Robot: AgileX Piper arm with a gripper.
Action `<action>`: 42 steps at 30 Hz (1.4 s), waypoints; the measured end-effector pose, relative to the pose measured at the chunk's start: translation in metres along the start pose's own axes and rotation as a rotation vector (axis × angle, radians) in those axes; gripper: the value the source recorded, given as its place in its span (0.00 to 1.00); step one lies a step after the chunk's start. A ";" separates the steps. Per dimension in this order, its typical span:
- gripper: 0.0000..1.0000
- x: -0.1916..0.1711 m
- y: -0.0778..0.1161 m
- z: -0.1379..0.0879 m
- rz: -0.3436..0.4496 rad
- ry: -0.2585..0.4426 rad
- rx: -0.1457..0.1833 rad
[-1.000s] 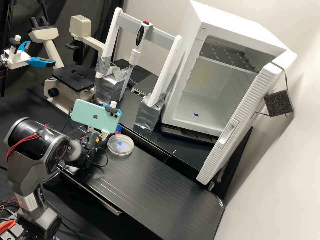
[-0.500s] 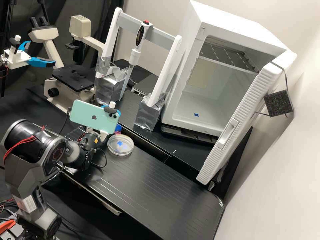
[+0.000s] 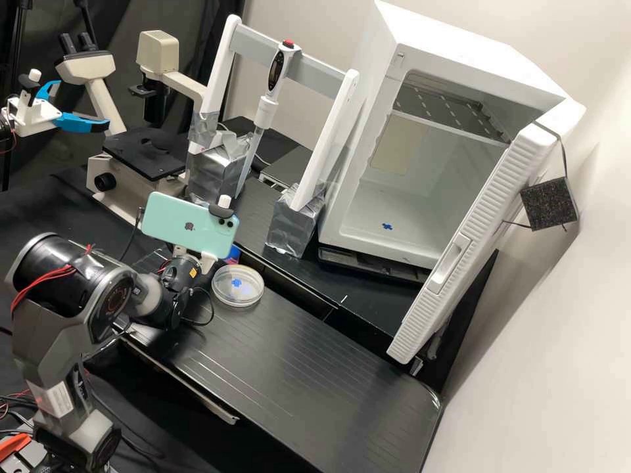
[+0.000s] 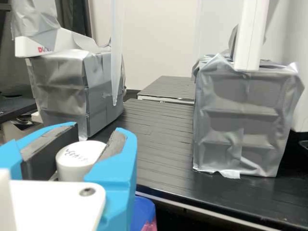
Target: Close the bottle
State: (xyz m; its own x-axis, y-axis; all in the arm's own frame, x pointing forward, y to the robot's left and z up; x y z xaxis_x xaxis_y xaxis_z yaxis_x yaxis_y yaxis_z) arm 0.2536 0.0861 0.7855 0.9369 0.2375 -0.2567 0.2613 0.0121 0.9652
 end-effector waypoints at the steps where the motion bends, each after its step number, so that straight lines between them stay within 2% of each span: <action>1: 0.00 0.000 0.000 0.000 -0.001 -0.002 0.000; 18: 0.00 0.015 0.005 0.000 -0.010 -0.020 -0.012; 32: 0.00 0.005 -0.001 0.003 -0.021 -0.029 -0.007; 42: 0.00 -0.001 -0.005 0.008 -0.027 -0.040 0.032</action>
State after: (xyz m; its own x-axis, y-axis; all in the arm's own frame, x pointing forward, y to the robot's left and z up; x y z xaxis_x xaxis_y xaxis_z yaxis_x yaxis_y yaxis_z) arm 0.2530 0.0778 0.7806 0.9378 0.1986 -0.2849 0.2932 -0.0132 0.9560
